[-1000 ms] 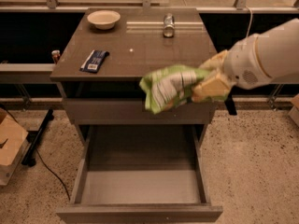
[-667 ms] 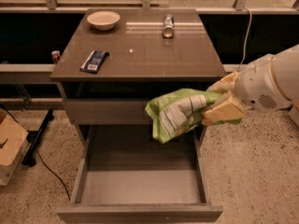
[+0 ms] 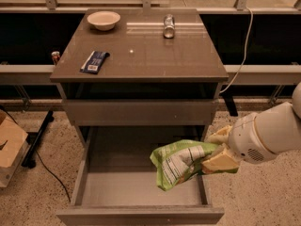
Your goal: Place green rice chip bag into middle drawer
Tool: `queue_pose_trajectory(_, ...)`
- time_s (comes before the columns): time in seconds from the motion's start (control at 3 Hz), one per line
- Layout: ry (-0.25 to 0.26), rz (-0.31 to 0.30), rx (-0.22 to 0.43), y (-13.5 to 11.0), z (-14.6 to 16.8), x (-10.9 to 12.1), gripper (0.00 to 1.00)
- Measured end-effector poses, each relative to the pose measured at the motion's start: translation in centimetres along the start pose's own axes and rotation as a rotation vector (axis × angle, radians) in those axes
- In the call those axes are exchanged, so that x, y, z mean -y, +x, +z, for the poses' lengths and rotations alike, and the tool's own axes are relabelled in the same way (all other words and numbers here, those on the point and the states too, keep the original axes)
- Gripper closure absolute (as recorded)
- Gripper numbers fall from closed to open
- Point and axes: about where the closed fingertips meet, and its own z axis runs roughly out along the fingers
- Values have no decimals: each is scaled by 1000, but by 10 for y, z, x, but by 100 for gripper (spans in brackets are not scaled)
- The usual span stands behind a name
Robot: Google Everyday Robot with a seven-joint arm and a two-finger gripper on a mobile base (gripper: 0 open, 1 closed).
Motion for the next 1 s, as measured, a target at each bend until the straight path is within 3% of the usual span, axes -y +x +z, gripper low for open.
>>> queue_pose_trajectory(0.33,0,0,0,0,0,0,100)
queue_pose_trajectory(0.67,8,27,-14,-3,23,4,100)
queue_pose_trajectory(1.0,-10,45,-25,-2,71,7,100)
